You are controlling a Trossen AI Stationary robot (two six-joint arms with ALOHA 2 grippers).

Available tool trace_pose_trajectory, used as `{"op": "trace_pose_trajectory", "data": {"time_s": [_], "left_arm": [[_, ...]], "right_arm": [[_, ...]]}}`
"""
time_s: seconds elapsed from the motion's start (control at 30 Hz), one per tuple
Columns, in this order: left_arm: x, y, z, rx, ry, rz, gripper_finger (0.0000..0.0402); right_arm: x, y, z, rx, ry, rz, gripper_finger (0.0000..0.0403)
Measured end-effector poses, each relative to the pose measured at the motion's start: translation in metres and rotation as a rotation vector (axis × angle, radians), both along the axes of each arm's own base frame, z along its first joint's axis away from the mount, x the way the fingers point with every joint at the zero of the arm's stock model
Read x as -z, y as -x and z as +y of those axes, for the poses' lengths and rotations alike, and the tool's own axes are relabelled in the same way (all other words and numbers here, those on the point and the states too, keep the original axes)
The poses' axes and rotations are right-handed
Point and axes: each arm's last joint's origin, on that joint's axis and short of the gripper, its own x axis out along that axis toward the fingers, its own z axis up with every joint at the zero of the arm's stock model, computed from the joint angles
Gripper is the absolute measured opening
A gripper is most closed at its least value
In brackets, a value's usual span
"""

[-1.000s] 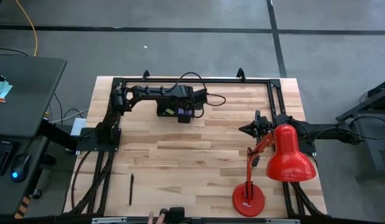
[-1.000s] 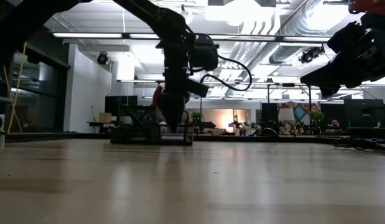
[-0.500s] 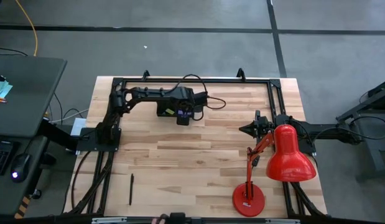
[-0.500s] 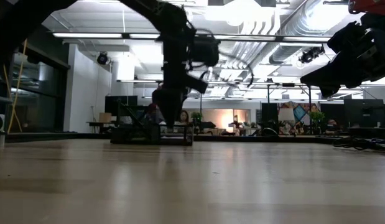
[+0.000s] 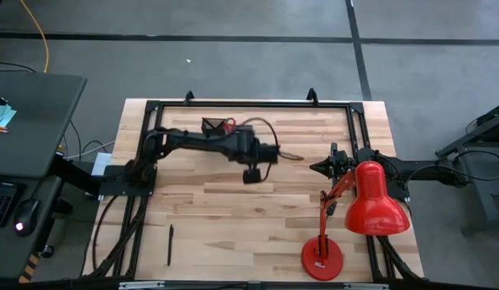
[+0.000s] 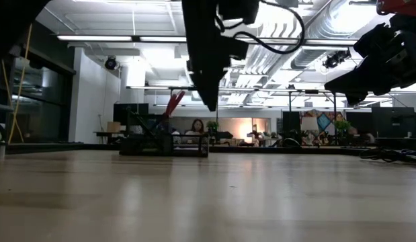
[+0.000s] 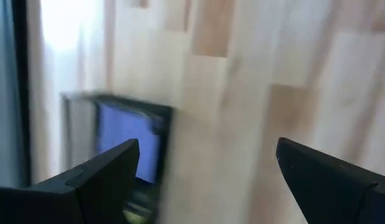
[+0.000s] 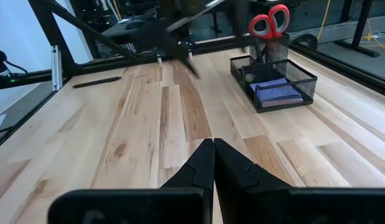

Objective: Pick and place office supplies into organizer
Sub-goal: Put the black pen into the black desk organizer

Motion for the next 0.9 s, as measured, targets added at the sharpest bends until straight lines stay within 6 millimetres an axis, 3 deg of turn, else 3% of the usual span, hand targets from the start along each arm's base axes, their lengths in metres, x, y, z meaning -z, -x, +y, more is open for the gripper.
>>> {"op": "trace_pose_trajectory", "data": {"time_s": [0.13, 0.37, 0.53, 0.63, 0.8, 0.9], "left_arm": [[0.001, 0.002, -0.037, -0.097, 0.041, 0.003, 0.0363], [0.016, 0.022, -0.104, 0.326, 0.014, 0.312, 0.0363], [0.028, 0.029, -0.125, 0.400, -0.072, 0.362, 0.0363], [0.032, 0.032, -0.124, 0.245, -0.063, 0.328, 0.0363], [0.040, 0.049, -0.117, -0.223, -0.021, 0.324, 0.0363], [0.050, 0.055, -0.126, -0.423, -0.024, 0.278, 0.0363]], "right_arm": [[0.000, 0.000, 0.000, -0.001, 0.000, 0.000, 0.0000], [0.000, 0.000, 0.000, 0.000, 0.000, -0.001, 0.0000], [0.000, 0.000, 0.000, 0.000, 0.000, -0.001, 0.0000], [0.000, 0.000, 0.000, -0.001, 0.000, -0.001, 0.0000], [0.000, 0.000, 0.000, 0.000, 0.000, -0.001, 0.0000], [0.000, 0.000, 0.000, -0.001, 0.000, -0.001, 0.0000]]}}
